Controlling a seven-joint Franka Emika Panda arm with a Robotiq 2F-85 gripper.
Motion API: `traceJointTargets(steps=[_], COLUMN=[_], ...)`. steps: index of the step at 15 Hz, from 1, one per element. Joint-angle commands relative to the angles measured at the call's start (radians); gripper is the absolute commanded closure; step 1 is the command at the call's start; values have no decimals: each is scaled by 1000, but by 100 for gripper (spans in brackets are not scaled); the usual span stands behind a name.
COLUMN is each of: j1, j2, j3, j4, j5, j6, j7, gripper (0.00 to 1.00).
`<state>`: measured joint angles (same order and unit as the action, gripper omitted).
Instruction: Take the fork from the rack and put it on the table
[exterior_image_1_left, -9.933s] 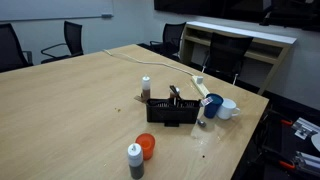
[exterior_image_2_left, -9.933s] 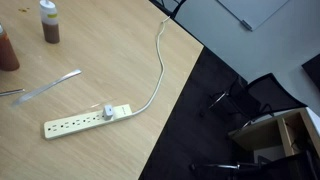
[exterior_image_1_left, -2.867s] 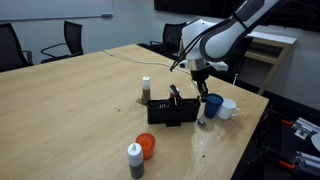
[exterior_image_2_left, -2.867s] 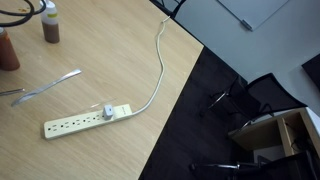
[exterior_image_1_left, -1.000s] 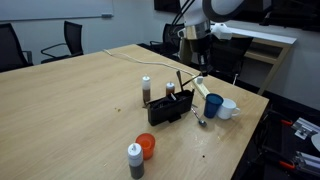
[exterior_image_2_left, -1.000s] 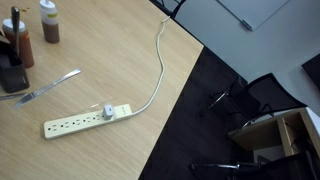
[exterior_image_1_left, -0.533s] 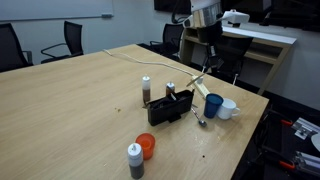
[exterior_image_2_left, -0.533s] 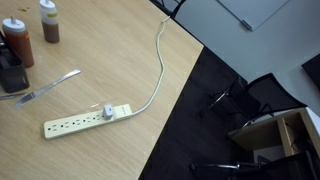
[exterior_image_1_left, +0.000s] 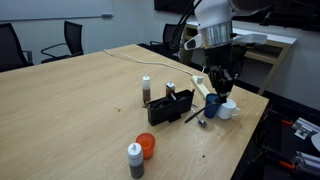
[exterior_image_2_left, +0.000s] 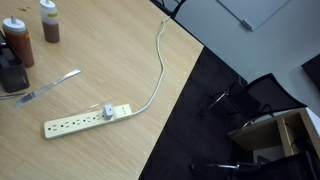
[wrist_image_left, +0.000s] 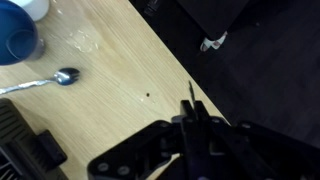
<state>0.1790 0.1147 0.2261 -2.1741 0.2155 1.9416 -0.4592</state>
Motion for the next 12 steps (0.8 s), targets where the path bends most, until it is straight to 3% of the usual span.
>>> traceJointTargets(steps=[1,6,9,12], j1=[-14,-76,-110,-116], j2=[39,180,256,300], j3=[19,13,-5,-31], j4=[-38,19,55,64], j5=[196,439,499,474], j6=[66,-17,-39,7], j7=[-167,-352,-376,-338], gripper=[98,98,98,98])
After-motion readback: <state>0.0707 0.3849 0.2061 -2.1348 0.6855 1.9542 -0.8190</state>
